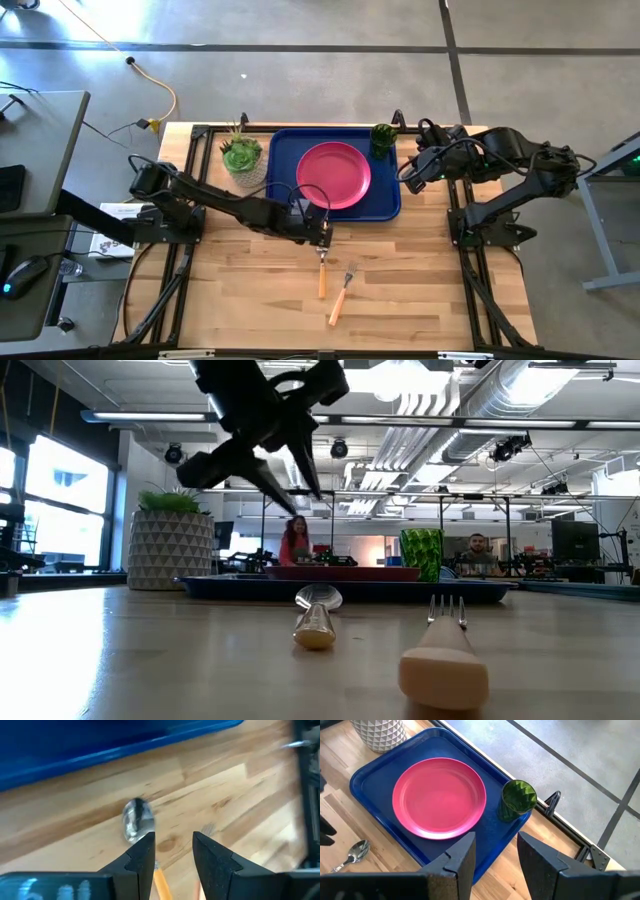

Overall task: Pick and place plate/cup/fork/spoon on tray
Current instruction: Put the orange spoon on the blue serving tray to the left side of the pink plate

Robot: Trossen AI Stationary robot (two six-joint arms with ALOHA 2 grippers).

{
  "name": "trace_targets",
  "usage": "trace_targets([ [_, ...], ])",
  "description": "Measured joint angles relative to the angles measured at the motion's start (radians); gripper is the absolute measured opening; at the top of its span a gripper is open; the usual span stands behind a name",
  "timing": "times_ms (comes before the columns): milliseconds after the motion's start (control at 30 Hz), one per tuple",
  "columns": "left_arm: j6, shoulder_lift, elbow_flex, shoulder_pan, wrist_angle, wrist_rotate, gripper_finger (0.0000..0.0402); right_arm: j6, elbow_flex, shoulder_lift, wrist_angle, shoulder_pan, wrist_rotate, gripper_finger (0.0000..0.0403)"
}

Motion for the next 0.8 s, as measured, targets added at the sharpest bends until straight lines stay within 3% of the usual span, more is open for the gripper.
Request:
trace_targets([
  [400,-0.086,0.014,0.002,-0.056,-0.045,-0.010,0.0118,0.001,0.000,0.000,0.002,0.000,-0.001,0.0138],
  [800,0.071,0.018,0.225,-0.054,-0.049,-0.001,0.0073,-0.007,-0.001,0.000,0.002,0.000,-0.002,0.0138],
])
